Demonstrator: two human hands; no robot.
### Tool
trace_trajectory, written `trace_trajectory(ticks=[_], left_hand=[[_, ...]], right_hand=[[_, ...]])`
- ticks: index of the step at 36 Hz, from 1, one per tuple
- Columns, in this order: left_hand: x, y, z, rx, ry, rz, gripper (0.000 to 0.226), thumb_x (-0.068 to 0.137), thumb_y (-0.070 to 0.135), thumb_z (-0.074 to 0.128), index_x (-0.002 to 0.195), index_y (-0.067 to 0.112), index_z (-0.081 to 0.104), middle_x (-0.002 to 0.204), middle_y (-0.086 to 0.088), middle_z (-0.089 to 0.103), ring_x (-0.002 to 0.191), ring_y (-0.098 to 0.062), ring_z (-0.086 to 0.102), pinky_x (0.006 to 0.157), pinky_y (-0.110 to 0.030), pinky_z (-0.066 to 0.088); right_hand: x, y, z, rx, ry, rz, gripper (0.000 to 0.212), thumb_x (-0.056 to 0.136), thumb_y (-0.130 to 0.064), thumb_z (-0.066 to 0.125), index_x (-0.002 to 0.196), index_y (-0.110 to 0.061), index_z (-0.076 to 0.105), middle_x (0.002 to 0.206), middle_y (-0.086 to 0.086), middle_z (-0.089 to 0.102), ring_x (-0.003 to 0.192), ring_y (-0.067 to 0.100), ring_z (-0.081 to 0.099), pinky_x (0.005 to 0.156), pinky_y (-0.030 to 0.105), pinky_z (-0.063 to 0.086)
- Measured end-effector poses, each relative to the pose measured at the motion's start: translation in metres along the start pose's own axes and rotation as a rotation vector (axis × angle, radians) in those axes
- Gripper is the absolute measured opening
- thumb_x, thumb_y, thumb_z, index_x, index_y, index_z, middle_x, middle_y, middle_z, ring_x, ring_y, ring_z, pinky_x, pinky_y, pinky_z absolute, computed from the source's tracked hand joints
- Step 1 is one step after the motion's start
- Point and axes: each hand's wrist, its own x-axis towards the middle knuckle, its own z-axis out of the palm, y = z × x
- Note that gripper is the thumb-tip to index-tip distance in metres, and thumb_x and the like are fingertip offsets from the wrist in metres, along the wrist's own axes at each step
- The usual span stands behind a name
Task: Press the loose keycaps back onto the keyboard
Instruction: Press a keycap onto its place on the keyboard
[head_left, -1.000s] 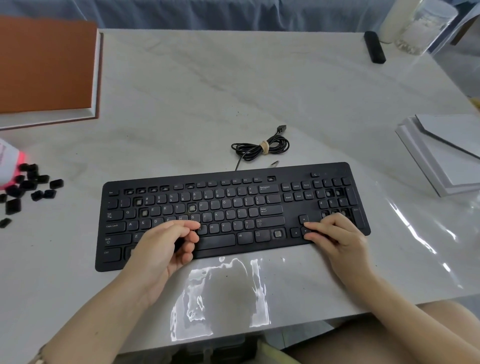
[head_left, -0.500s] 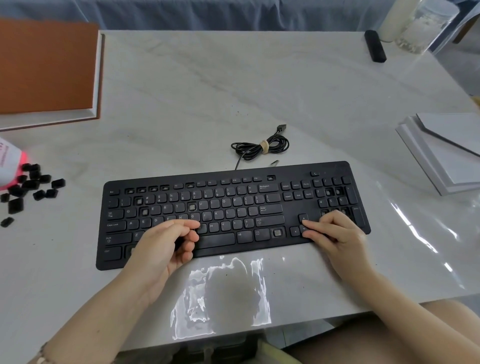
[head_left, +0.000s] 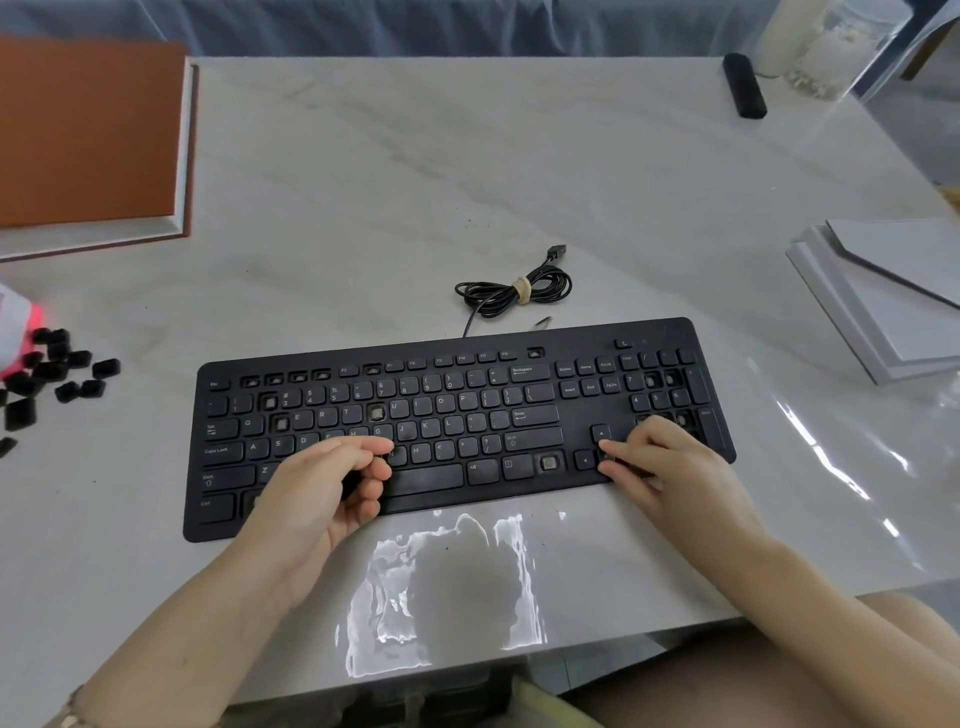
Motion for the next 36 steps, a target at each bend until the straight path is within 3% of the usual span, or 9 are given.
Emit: trace_trajectory(ticks=[2,6,10,20,24,28,32,36], left_hand=[[0.0,0.0,-0.001,-0.004,-0.001,-0.004,0.025,0.092,-0.005,0.041,0.087,0.001,0.064,0.061,-0.004,0.054,0.048,-0.01,0.044,0.041,-0.017,0.042],[0.0,0.0,-0.001,-0.003,-0.004,-0.005,0.025,0.092,-0.006,0.04,0.086,0.001,0.063,0.061,-0.004,0.054,0.05,-0.011,0.043,0.042,-0.017,0.041],[0.001,0.0,-0.001,-0.004,-0.002,-0.009,0.025,0.091,-0.005,0.04,0.087,0.002,0.063,0.06,-0.003,0.054,0.049,-0.011,0.043,0.042,-0.017,0.04],[-0.001,0.001,-0.001,-0.007,0.003,-0.006,0.025,0.091,-0.005,0.04,0.086,0.002,0.064,0.057,-0.001,0.055,0.046,-0.009,0.044,0.041,-0.016,0.041],[-0.001,0.0,-0.001,-0.003,0.004,-0.003,0.025,0.091,-0.005,0.04,0.087,0.002,0.064,0.059,-0.002,0.054,0.047,-0.009,0.044,0.041,-0.016,0.041],[0.0,-0.001,-0.002,-0.015,-0.004,-0.001,0.025,0.091,-0.005,0.04,0.087,0.002,0.064,0.06,-0.003,0.054,0.048,-0.009,0.044,0.041,-0.016,0.041],[0.001,-0.003,-0.002,-0.015,-0.003,0.005,0.024,0.091,-0.005,0.041,0.087,0.002,0.064,0.061,-0.003,0.054,0.05,-0.01,0.044,0.042,-0.016,0.042],[0.001,-0.002,-0.002,-0.025,-0.009,0.002,0.024,0.092,-0.005,0.04,0.088,0.001,0.063,0.062,-0.004,0.054,0.048,-0.01,0.044,0.041,-0.016,0.042]], right_hand=[[0.001,0.0,-0.001,-0.002,-0.033,-0.003,0.019,0.069,-0.011,0.08,0.087,-0.011,0.074,0.073,-0.004,0.059,0.068,0.011,0.05,0.046,0.02,0.047],[0.004,-0.002,0.0,-0.042,0.002,-0.073,0.022,0.063,-0.009,0.083,0.082,-0.007,0.073,0.071,0.0,0.061,0.054,0.008,0.052,0.044,0.014,0.043],[0.007,-0.001,-0.001,-0.084,0.021,-0.145,0.027,0.055,-0.003,0.086,0.077,-0.003,0.07,0.067,0.004,0.06,0.048,0.018,0.055,0.04,0.019,0.045],[0.017,0.002,-0.005,-0.139,-0.077,-0.254,0.026,0.054,-0.003,0.087,0.072,-0.005,0.07,0.066,0.004,0.058,0.049,0.021,0.057,0.037,0.025,0.047],[0.014,0.001,-0.005,-0.132,-0.11,-0.228,0.015,0.067,-0.006,0.08,0.068,-0.003,0.066,0.063,0.002,0.053,0.05,0.02,0.053,0.042,0.024,0.047],[0.005,0.003,0.0,-0.043,-0.075,-0.022,0.028,0.086,-0.018,0.065,0.066,-0.005,0.052,0.061,-0.003,0.045,0.052,0.018,0.045,0.046,0.02,0.037],[0.003,0.001,0.0,-0.163,0.042,-0.225,0.03,0.089,-0.021,0.051,0.067,-0.006,0.063,0.06,0.001,0.047,0.048,0.017,0.044,0.036,0.024,0.039],[-0.002,0.002,-0.003,-0.188,0.067,-0.257,0.028,0.089,-0.021,0.05,0.073,-0.007,0.069,0.061,0.001,0.049,0.049,0.017,0.047,0.035,0.024,0.038]])
